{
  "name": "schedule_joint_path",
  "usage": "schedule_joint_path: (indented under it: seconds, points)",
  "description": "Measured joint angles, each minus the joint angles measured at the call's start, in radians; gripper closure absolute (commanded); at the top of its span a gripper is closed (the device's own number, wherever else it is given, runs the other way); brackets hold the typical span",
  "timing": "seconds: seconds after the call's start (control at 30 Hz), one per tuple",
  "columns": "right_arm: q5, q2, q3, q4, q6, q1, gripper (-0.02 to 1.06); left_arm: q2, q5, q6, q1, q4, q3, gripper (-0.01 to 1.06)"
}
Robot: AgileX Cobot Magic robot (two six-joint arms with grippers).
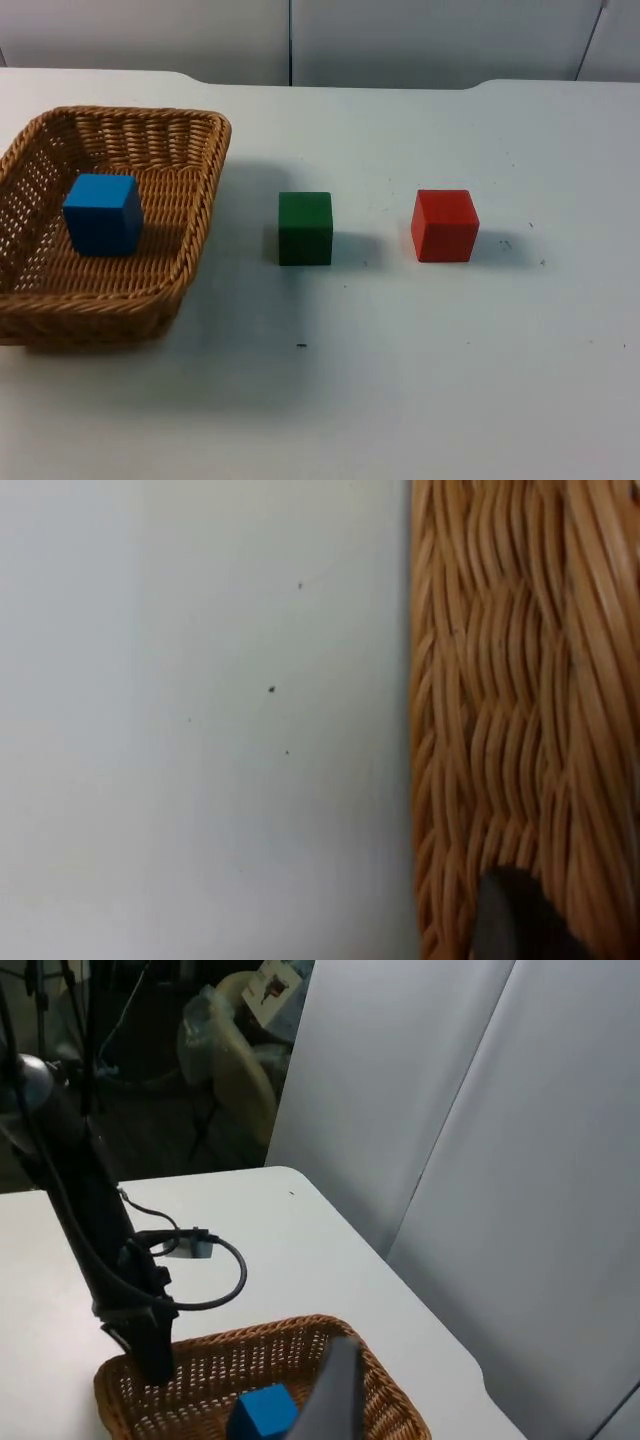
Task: Pick up the basket with the left hand and place the blue cube into the basket with the right hand.
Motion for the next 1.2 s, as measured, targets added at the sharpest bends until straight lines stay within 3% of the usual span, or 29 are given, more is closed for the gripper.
schedule_joint_path:
  seconds: [0.43,0.57,0.73,0.77,0.87,1.07,1.2]
  points:
    - [0.038,0.000,0.000,0.000,0.004,0.000,0.29,0.039,-0.020,0.043,0.000,-0.026,-0.009,1.05]
    - [0.041,0.000,0.000,0.000,0.006,0.000,0.29,0.039,-0.024,0.049,0.000,-0.026,-0.009,0.99]
    - [0.047,0.000,0.000,0.000,0.006,0.000,0.29,0.039,-0.026,0.056,0.000,-0.026,-0.009,0.69]
    - [0.049,0.000,0.000,0.000,0.006,0.000,0.29,0.039,-0.026,0.058,0.000,-0.030,-0.009,0.69]
    - [0.057,0.000,0.000,0.000,0.006,0.000,0.29,0.039,-0.026,0.058,0.000,-0.035,-0.010,0.54]
    - [0.077,0.000,0.000,0.000,0.006,0.000,0.29,0.037,-0.025,0.058,0.000,-0.029,-0.029,0.35]
    - [0.084,0.000,0.000,0.000,0.006,0.000,0.29,0.014,-0.025,0.058,0.000,0.015,-0.046,0.34]
